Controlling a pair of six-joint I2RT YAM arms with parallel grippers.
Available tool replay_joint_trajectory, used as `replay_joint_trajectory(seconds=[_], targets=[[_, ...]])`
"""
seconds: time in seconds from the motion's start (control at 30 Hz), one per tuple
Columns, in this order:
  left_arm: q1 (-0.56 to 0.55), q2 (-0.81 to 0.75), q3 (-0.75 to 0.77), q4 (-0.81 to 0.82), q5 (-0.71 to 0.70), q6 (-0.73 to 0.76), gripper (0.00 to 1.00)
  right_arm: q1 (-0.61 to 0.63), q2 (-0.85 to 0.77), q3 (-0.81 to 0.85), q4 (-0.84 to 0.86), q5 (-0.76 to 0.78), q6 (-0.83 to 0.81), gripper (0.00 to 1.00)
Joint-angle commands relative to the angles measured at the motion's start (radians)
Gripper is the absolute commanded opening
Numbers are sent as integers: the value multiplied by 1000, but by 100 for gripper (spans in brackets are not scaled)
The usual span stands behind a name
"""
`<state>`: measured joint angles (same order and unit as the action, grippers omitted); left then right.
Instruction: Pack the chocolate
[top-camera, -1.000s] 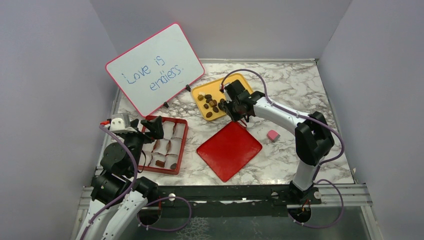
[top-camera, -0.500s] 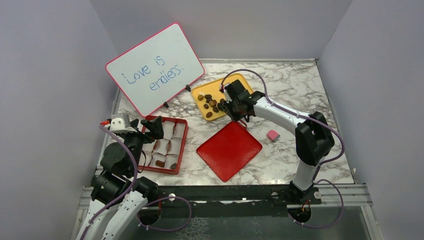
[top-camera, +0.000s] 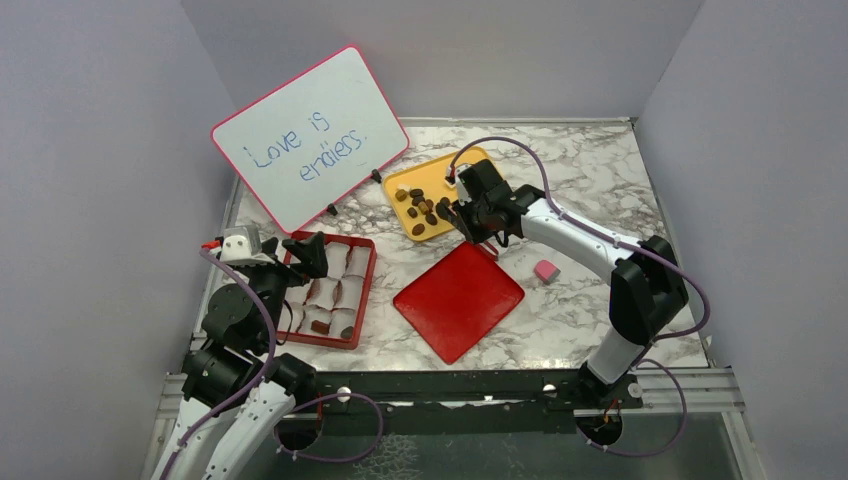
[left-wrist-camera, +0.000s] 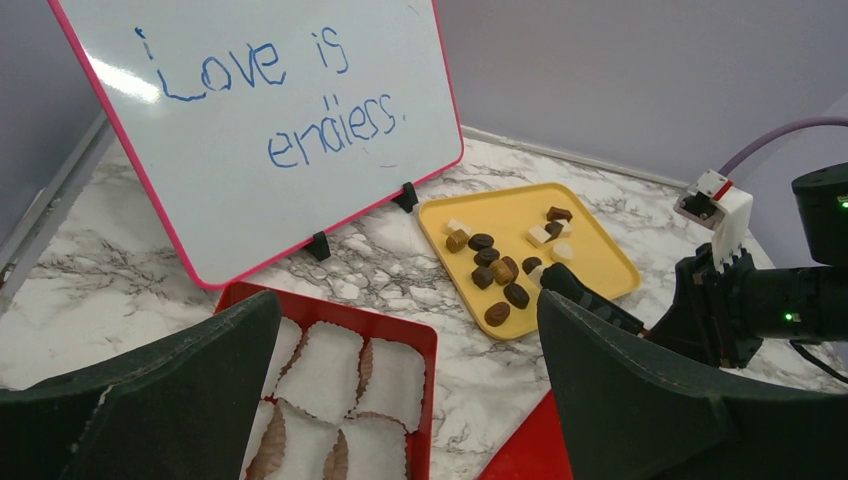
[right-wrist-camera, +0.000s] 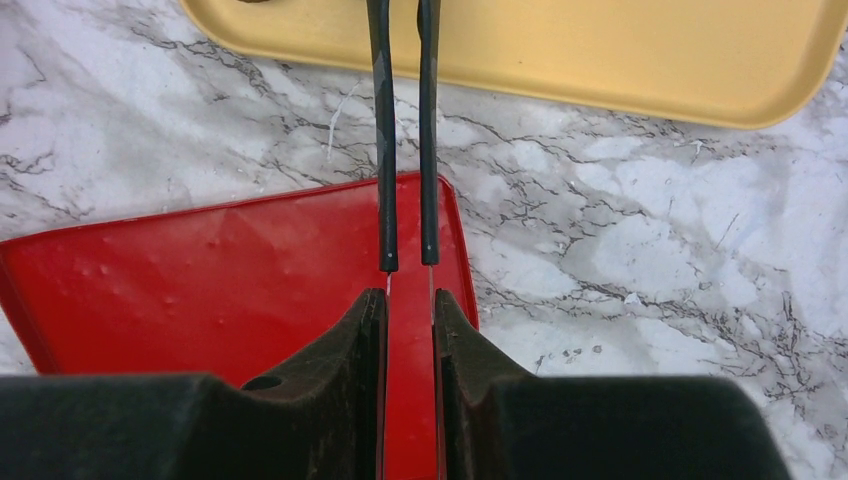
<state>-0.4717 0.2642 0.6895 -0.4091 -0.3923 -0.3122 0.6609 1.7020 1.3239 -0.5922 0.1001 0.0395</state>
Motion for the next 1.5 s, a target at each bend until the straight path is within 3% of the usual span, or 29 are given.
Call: replay_joint_trajectory(seconds=[0.0, 0.43, 0.73, 1.13, 1.47], targets=[[1, 15, -5, 16, 10, 7, 99, -4, -64, -20, 34, -68, 26, 18], [1, 4, 2, 15, -29, 14, 99, 50, -221, -107, 150, -268, 118, 18], [1, -13, 50, 13, -88, 27, 99, 186, -232, -118, 220, -328, 154, 19], [1, -29, 139, 2, -169, 37, 99, 406, -59, -13, 285, -361, 151, 19], [1, -62, 166, -8, -208, 45, 99, 498, 126, 138, 281, -385, 133, 19]])
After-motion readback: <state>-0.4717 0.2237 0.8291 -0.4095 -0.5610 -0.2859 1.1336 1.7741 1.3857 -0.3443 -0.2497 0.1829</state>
